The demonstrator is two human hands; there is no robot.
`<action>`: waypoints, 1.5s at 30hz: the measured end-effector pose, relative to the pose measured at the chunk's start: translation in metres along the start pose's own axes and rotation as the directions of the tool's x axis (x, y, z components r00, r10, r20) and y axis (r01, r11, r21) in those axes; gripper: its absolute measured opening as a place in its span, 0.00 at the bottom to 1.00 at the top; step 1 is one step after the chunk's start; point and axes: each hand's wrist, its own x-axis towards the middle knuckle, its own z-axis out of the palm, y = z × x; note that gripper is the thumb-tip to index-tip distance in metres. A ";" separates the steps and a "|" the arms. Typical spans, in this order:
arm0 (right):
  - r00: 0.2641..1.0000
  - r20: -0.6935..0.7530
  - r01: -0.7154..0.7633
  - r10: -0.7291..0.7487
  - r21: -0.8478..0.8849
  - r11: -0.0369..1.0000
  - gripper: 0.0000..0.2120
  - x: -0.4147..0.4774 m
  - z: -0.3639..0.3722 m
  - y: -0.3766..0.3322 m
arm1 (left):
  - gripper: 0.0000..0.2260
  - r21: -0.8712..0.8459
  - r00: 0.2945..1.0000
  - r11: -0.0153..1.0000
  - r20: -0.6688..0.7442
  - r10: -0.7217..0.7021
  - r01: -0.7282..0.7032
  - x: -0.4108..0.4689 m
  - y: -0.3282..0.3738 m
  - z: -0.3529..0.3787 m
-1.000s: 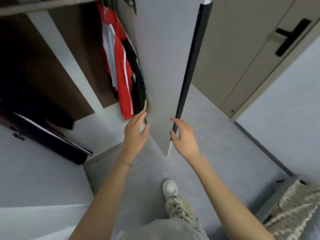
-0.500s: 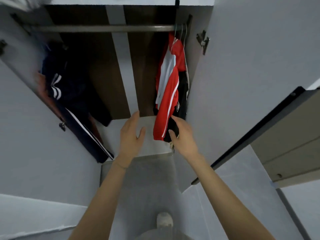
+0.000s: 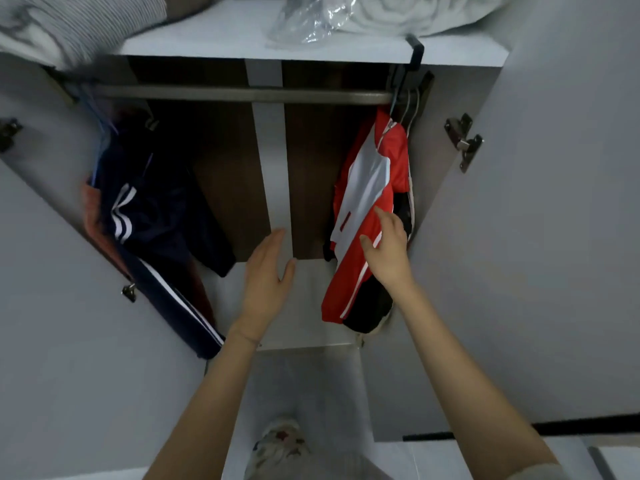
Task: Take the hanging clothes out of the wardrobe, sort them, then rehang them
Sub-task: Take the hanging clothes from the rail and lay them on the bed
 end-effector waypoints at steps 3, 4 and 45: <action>0.997 -0.064 -0.039 0.037 -0.025 0.999 0.31 0.039 0.006 -0.006 | 0.24 -0.004 1.000 1.000 0.015 0.024 -0.024 0.033 -0.014 -0.003; 0.994 -0.093 -0.056 0.052 -0.039 0.998 0.32 0.051 0.007 -0.009 | 0.24 -0.006 0.999 1.000 0.019 0.030 -0.030 0.043 -0.019 -0.005; 0.921 -0.354 -0.116 0.164 0.153 0.981 0.21 0.151 0.025 -0.054 | 0.23 -0.127 0.981 0.991 0.191 -0.020 0.044 0.134 -0.064 -0.022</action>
